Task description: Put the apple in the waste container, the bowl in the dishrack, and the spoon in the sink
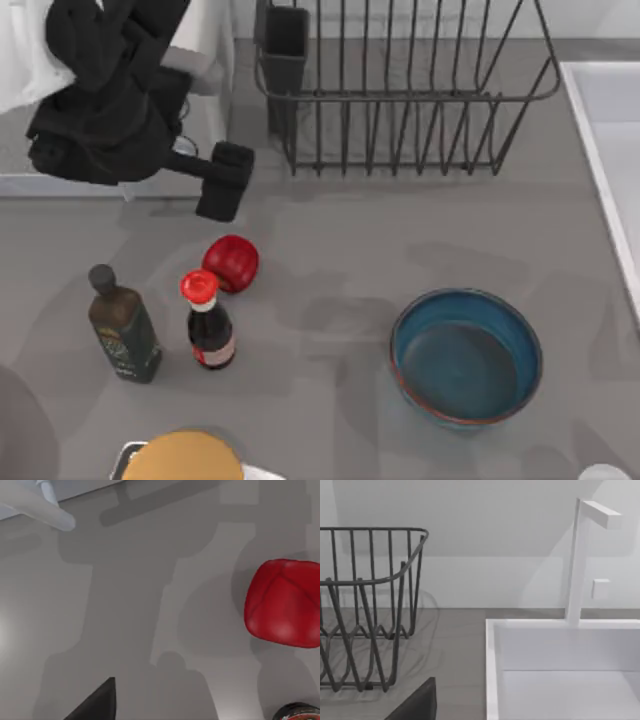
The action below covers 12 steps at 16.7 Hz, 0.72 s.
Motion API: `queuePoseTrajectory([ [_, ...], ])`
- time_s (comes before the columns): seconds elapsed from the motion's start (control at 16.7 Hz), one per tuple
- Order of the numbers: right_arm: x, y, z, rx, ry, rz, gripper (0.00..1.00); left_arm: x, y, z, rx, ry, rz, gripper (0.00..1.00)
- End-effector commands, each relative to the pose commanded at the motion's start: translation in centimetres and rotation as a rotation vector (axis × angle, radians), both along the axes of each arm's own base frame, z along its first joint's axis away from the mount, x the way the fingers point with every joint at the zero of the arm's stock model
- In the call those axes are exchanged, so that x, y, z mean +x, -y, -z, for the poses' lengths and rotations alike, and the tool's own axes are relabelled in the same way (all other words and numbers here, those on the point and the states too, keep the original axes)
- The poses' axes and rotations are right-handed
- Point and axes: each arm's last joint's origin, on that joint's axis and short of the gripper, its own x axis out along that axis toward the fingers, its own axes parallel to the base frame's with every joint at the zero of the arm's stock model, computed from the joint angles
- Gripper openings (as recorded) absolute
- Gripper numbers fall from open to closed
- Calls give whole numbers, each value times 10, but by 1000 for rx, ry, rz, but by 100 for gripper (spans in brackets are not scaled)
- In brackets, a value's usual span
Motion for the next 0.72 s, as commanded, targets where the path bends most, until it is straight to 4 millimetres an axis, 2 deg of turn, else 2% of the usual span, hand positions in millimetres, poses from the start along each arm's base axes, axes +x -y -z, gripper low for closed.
queuePoseTrajectory([
  [0.18, 0, 0, 0, 0, 0, 0, 100, 29, 34, 33, 71, -159, 41, 100],
  [0.36, 0, 0, 0, 0, 0, 0, 100, 42, 55, 57, 119, -256, 63, 100],
  [0.48, 0, 0, 0, 0, 0, 0, 100, 44, 61, 64, 132, -285, 69, 100],
  [0.72, 0, 0, 0, 0, 0, 0, 100, 45, 62, 65, 134, -287, 69, 100],
])
